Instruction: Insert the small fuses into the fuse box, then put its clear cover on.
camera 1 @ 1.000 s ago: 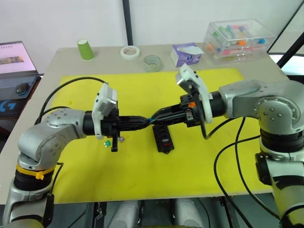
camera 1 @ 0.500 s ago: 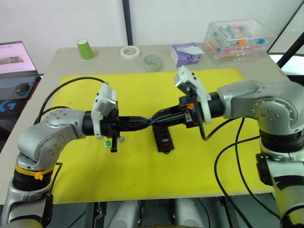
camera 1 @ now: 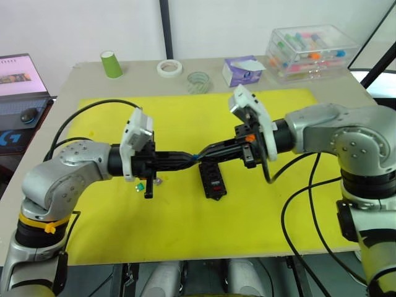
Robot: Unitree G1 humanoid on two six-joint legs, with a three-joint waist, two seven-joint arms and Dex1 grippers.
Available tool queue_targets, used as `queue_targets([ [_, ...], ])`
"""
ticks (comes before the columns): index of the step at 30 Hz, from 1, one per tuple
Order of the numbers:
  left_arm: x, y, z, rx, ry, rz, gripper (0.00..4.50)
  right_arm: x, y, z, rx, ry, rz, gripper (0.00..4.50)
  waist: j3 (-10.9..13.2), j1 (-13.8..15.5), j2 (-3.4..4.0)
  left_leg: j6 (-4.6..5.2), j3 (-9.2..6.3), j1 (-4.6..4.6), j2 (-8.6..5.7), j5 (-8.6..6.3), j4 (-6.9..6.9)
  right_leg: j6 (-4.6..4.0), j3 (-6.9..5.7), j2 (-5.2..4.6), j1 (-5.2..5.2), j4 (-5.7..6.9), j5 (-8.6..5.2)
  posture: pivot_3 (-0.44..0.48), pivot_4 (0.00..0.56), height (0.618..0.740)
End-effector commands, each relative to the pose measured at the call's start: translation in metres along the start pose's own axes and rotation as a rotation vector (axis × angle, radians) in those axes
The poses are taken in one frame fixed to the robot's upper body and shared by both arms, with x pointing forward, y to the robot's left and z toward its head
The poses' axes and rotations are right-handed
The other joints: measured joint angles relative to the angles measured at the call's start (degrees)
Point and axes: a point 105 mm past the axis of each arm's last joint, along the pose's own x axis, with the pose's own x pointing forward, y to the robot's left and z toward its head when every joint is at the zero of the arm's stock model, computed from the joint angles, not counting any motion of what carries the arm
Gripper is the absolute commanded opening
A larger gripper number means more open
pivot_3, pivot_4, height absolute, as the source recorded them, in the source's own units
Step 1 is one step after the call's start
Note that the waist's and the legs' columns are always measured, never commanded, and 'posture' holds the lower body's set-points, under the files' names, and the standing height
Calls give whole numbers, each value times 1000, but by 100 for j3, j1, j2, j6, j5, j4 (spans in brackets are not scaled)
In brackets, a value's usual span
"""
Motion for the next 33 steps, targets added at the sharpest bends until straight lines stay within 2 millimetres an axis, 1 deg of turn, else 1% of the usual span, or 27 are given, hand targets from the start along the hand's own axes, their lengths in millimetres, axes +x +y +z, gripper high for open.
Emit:
queue_targets([
  [1,-3,7,-11,35,114,47,454,-4,2,6,-85,20,-29,0,0,-2,0,0,0,0,0,0,0,0,0,0,0,0,0,0,150,740],
  [2,-3,10,-18,50,150,58,590,-4,1,1,-104,50,-45,0,0,-4,1,0,0,0,0,0,0,0,0,0,0,-1,0,0,150,740],
  [3,-4,12,-26,65,186,67,891,-3,-1,-5,-126,87,-62,0,0,-1,1,0,0,0,0,0,-2,0,1,0,-1,-1,0,0,150,740],
  [5,-5,16,-41,99,246,80,1602,-2,-7,-18,-172,159,-93,0,0,-2,1,0,1,0,-1,0,-4,0,0,1,-2,-2,0,0,150,740],
  [7,-3,17,-62,131,306,73,2273,0,-12,-32,-219,226,-104,0,0,1,1,0,1,0,-1,0,-5,0,0,1,-2,-5,0,0,150,740],
  [9,1,16,-76,135,318,64,2996,2,-15,-43,-287,287,-100,0,0,1,0,0,1,0,0,0,-5,0,-1,1,-2,-6,0,0,150,740],
  [13,12,20,-91,144,311,64,4443,6,-24,-47,-349,323,-97,0,1,11,0,0,3,-2,0,0,-3,0,-1,1,-3,-6,0,0,150,740],
  [17,18,24,-93,173,308,72,4476,7,-30,-50,-408,359,-104,0,1,8,0,0,2,-2,0,0,-3,0,0,1,-3,-7,0,0,150,740],
  [24,23,24,-92,199,300,67,4476,9,-39,-56,-412,379,-115,0,1,7,0,0,2,-2,0,0,-3,0,-1,1,-3,-6,0,0,150,740],
  [33,24,23,-92,204,298,70,4476,13,-37,-62,-399,389,-88,0,1,8,-1,0,1,-2,0,0,-3,0,-1,1,-2,-6,0,0,150,740],
])
